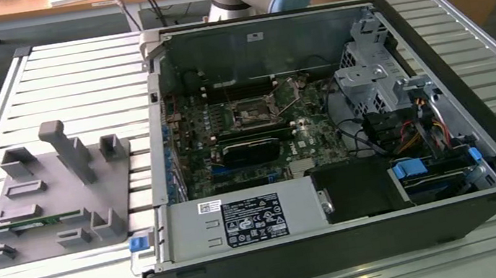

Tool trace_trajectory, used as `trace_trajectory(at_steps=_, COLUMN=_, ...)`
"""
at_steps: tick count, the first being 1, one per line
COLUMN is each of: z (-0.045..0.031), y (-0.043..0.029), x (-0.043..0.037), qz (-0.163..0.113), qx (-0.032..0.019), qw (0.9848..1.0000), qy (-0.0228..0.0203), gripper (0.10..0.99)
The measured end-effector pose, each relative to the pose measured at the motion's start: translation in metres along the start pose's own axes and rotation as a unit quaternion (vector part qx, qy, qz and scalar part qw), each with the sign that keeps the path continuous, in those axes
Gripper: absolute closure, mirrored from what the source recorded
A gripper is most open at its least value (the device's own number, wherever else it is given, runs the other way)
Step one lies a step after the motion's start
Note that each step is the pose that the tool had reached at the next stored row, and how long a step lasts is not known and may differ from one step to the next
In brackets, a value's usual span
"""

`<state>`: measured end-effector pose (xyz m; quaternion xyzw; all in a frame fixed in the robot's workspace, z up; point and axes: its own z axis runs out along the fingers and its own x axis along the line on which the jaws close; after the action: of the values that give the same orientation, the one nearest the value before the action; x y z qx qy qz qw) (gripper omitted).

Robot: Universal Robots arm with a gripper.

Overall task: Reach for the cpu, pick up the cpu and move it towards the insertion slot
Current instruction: 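Pick up the cpu and move it towards the insertion slot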

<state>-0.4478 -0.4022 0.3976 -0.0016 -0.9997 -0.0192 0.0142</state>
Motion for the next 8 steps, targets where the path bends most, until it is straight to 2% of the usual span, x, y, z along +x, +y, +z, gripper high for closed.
trace_trajectory(at_steps=8, z=-0.0098, y=0.0006, x=0.0003, qz=0.000, qx=0.0000, qw=1.0000, qy=0.0000, gripper=0.541)
